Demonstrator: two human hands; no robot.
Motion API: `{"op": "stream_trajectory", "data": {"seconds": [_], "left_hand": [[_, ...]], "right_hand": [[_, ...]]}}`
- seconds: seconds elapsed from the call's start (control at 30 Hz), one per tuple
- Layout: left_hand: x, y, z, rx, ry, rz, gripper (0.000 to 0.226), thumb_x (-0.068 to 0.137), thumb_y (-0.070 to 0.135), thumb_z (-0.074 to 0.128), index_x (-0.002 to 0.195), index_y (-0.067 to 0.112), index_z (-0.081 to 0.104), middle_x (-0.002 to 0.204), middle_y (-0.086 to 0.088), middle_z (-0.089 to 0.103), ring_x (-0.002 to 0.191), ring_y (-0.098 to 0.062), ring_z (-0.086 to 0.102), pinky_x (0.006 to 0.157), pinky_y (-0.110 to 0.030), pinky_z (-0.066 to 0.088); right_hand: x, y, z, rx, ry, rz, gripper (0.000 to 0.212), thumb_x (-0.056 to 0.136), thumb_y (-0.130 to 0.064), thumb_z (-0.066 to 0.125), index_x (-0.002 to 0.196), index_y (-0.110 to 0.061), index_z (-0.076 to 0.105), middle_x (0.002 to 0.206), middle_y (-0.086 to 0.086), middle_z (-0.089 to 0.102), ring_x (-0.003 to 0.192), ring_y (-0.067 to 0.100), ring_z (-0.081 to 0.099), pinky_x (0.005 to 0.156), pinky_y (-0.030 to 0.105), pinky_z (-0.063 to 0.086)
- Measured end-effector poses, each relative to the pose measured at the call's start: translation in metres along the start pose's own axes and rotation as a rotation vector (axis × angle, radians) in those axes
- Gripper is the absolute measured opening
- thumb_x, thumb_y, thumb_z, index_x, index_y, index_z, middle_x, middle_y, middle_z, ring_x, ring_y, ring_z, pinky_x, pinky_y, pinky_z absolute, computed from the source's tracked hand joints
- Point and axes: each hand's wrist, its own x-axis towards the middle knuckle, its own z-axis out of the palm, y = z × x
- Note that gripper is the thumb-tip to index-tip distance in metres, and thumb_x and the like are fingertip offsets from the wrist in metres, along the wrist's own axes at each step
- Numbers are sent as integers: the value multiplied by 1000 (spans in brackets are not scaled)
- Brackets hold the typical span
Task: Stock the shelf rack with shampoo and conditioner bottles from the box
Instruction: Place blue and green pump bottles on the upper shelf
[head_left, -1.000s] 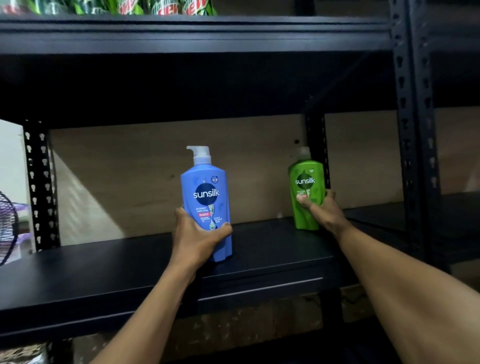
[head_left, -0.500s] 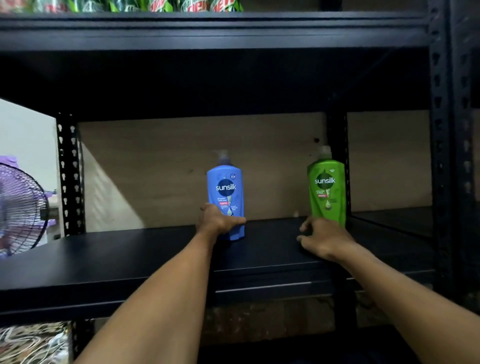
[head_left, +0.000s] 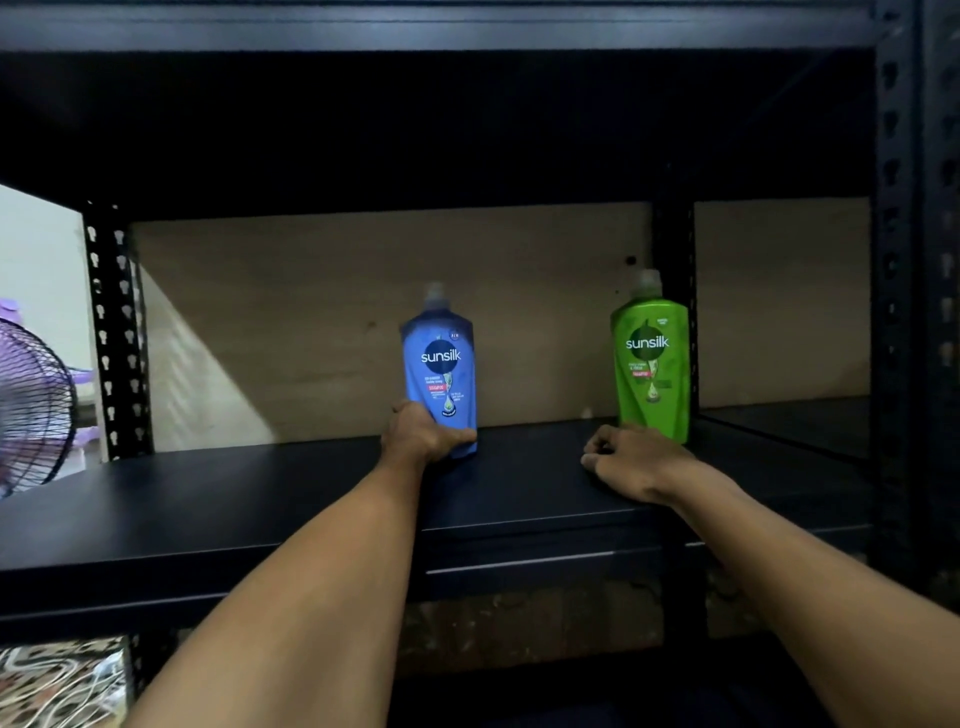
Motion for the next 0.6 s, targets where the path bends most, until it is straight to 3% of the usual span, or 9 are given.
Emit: {"op": "stream_trajectory", "data": {"seconds": [0.3,0.43,0.5,0.6], "left_hand": [[-20,8,-6,52,-20,-20,122,12,69,69,119,11,59,113,-4,66,100,-25,67,85,-36,57],[-38,13,-13,106,-55,4,107,39,59,92,125,9,53,116,-2,61,108,-26,65,90,-31,52],[-56,18,-20,92,-42,0,105,44,58,92,127,9,51,117,-1,56,112,-27,63,92,-30,50],[-95,29,-43,28,-37,38,101,46,57,87,130,13,52,127,-6,65,110,-28,65,95,-37,54]], "right_hand": [[-4,-1,0,39,79,21,18,90,-40,56,96,-28,69,117,-1,68,111,23,61,96,36,50],[-11,-1,-3,84,175,20,24,87,-39,52,94,-24,70,107,4,72,104,29,65,90,39,53],[-19,-5,-7,132,254,-9,21,90,-39,55,95,-26,70,105,4,72,103,29,65,88,38,54],[-36,-10,-12,229,387,-101,15,95,-34,57,100,-28,70,102,0,72,102,26,64,87,37,53]]}}
